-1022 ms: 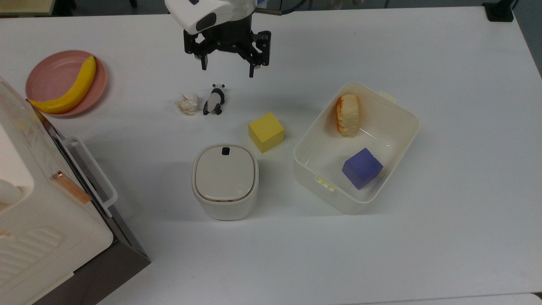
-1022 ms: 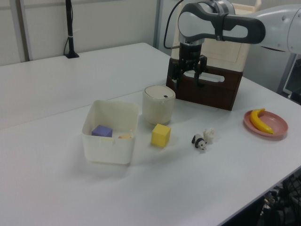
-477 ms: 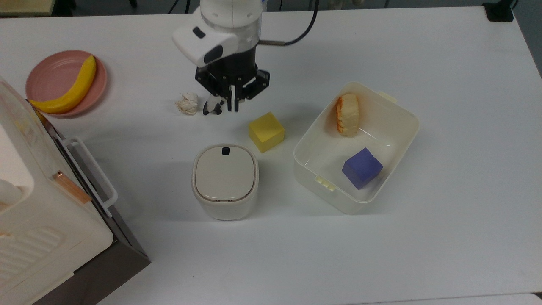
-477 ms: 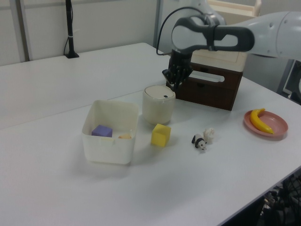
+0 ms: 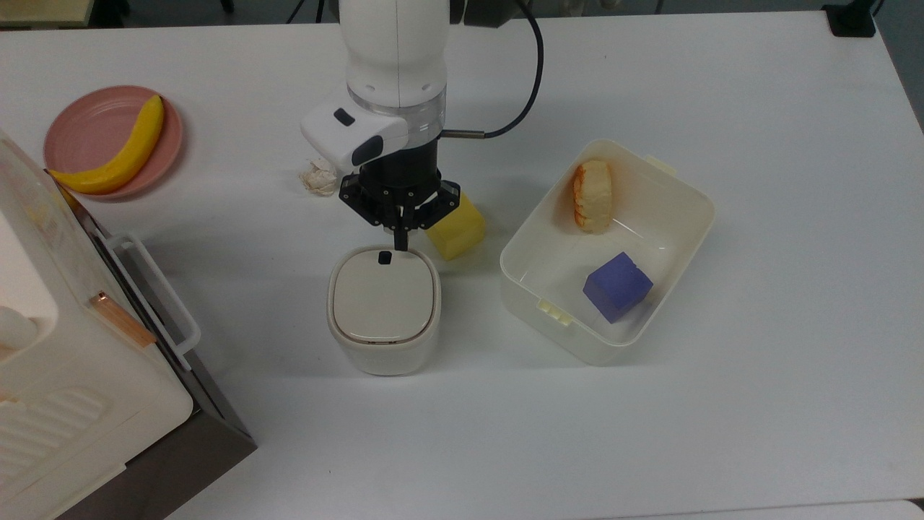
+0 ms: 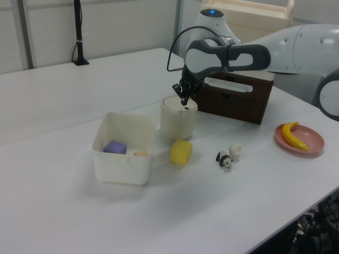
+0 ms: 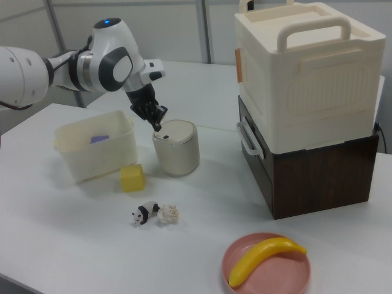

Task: Open the trash can
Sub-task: 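Hook the gripper under the lid edge and flip the lid up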

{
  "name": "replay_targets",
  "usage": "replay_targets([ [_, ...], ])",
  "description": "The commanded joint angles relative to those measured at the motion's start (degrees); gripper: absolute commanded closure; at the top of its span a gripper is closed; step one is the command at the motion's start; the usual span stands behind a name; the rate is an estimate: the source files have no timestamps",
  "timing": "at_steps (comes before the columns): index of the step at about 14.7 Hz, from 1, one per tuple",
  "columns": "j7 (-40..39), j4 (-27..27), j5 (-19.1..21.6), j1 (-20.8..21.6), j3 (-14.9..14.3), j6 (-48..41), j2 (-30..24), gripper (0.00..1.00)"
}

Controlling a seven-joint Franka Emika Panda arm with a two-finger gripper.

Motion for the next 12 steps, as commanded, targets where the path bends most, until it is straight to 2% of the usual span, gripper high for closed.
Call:
replay_targets([
  [1, -1.6, 1.7, -0.5, 0.2, -0.4, 2.2, 3.9, 1.00],
  [4, -1.0, 1.6, -4.5, 0.4, -0.4, 6.3, 5.5, 1.00],
  [7, -0.7, 1.7, -4.5, 0.3, -0.5, 6.3, 5.2, 1.00],
  [9, -0.2, 1.7, -2.3, 0.3, -1.8, 5.2, 2.3, 1.00],
  [10, -0.1, 1.7, 0.5, 0.2, -2.2, 2.6, 0.7, 1.00],
  [11, -1.1, 2.1, 4.5, 0.1, -3.0, -3.9, -1.5, 1.00],
  [12, -4.1, 2.8, 6.6, 0.2, -3.6, -11.2, -3.7, 1.00],
])
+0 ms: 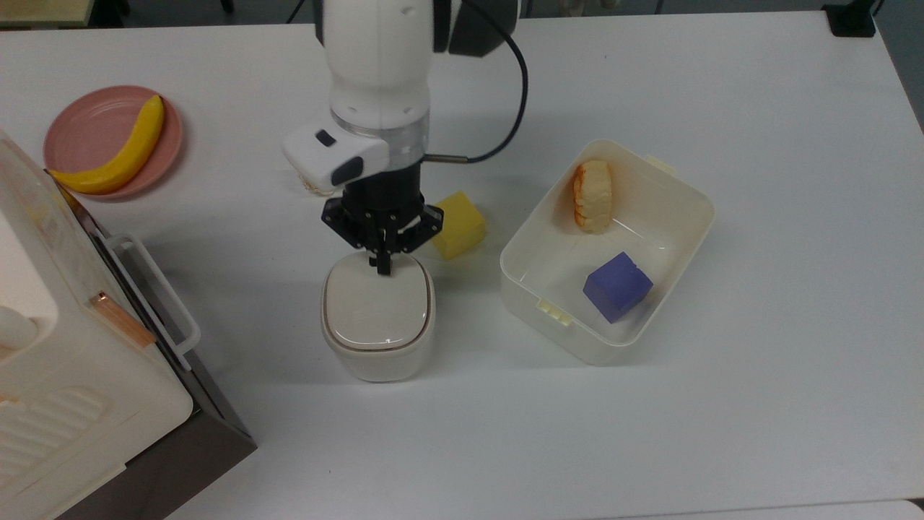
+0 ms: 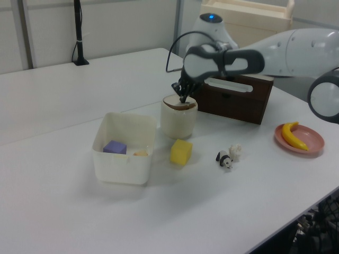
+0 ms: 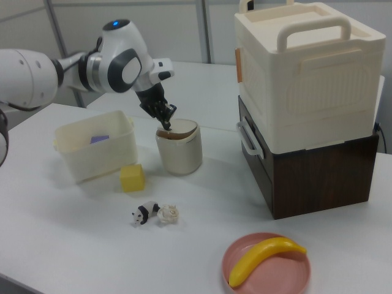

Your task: Open the trash can

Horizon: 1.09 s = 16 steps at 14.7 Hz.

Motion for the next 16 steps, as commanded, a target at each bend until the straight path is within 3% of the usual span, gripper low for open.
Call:
replay_targets([
  [1, -7.1, -0.1, 6.5, 0.3, -1.8, -17.6, -7.6, 1.00],
  [2, -10.1, -0.1, 7.2, 0.3, -1.8, -21.5, -9.0, 0.98],
  [3, -12.6, -0.6, 7.3, 0.3, -1.7, -25.3, -11.0, 0.87],
  [4, -12.8, -1.2, 7.1, 0.3, -1.7, -26.1, -12.0, 0.70],
  [5, -12.4, -1.8, 6.9, 0.3, -1.7, -26.2, -12.7, 0.38],
  [6, -12.0, -2.3, 6.6, 0.3, -1.7, -26.2, -13.5, 0.00],
  [10, -12.0, -4.9, 6.3, 0.3, -1.7, -26.2, -16.5, 0.00],
  [16, -11.8, -4.8, 4.9, 0.2, -1.7, -26.9, -16.5, 0.00],
])
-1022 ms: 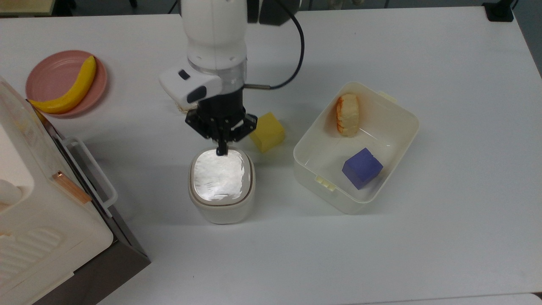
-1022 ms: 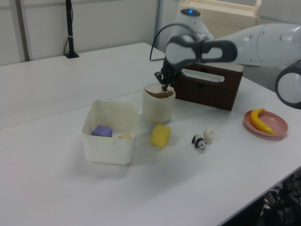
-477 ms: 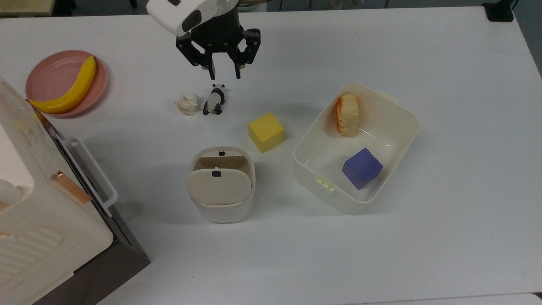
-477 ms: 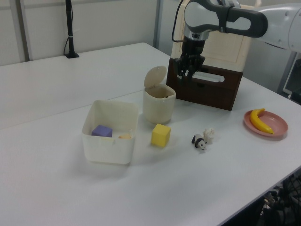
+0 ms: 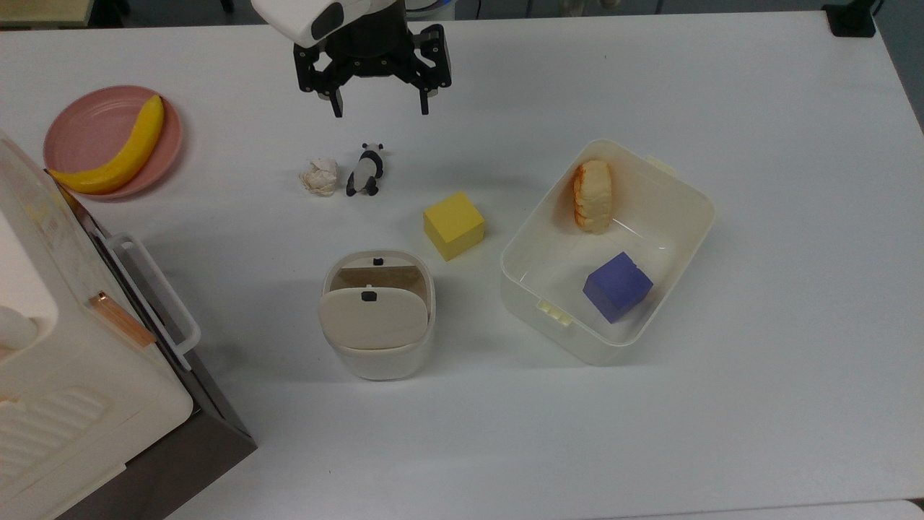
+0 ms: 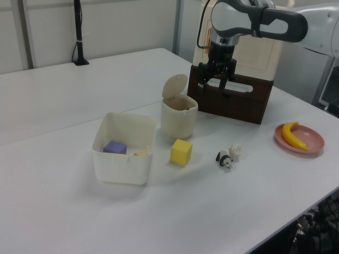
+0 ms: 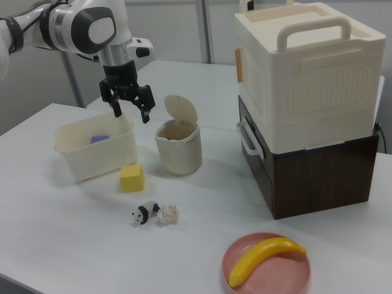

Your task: Open the trash can

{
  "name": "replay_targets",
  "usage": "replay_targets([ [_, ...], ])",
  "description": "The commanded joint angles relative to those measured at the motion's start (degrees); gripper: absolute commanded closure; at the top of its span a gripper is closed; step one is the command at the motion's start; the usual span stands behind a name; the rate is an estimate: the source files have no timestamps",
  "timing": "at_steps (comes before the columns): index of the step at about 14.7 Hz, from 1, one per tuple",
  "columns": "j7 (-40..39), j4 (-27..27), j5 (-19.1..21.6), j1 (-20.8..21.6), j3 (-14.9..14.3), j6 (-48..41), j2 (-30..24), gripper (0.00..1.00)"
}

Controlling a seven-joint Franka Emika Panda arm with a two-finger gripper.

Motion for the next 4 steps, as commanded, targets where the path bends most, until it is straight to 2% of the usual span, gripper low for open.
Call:
replay_targets([
  [1, -1.1, -1.9, -0.7, 0.2, -0.4, -1.5, -2.1, 0.00],
  [4, -1.1, -1.8, -0.7, 0.3, -0.4, -1.9, -2.1, 0.00],
])
